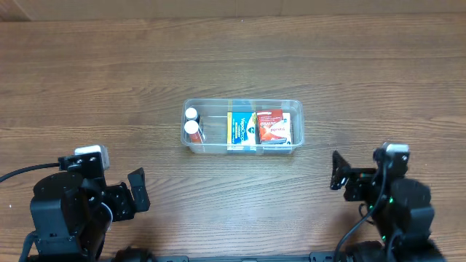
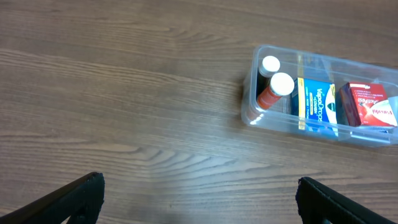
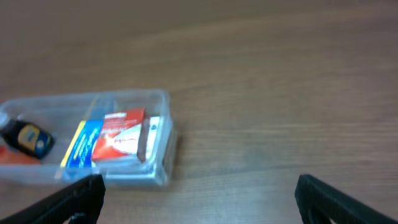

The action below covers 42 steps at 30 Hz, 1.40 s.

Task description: Pack container

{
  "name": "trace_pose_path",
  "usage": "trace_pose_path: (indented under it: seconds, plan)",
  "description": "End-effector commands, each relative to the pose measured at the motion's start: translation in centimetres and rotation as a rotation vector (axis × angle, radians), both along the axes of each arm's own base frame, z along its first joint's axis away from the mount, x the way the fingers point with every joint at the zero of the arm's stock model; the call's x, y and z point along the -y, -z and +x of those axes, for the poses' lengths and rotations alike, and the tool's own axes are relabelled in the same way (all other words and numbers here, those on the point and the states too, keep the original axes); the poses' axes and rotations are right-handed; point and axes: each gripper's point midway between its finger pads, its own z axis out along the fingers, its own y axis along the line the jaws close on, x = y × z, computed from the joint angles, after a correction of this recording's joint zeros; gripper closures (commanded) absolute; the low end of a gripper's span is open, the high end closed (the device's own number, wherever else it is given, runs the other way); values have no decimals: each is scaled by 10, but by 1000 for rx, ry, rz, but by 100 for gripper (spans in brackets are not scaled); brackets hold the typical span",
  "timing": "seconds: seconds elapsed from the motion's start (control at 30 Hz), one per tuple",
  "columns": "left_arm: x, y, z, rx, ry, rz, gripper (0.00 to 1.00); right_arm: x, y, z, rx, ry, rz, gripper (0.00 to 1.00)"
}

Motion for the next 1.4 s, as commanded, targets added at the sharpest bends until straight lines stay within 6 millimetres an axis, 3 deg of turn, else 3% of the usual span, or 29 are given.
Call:
trace_pose_path:
  seconds: [0.0,0.23,0.37,0.47,0.63,1.37]
  plan:
    - [2,0,0,3,4,-12,0,-15,17,1,111,-96,12,0]
    - [2,0,0,3,4,-12,0,-18,-4,12,445,-114,-5,0]
    - [2,0,0,3,4,-12,0,-17,-1,17,518,-119,-88,0]
    - [2,0,0,3,4,-12,0,-5,5,24,561,-46,-115,0]
    - [2,0,0,3,4,-12,0,3,34,27,464,-8,-138,0]
    - [2,0,0,3,4,-12,0,-2,34,27,464,-36,-125,0]
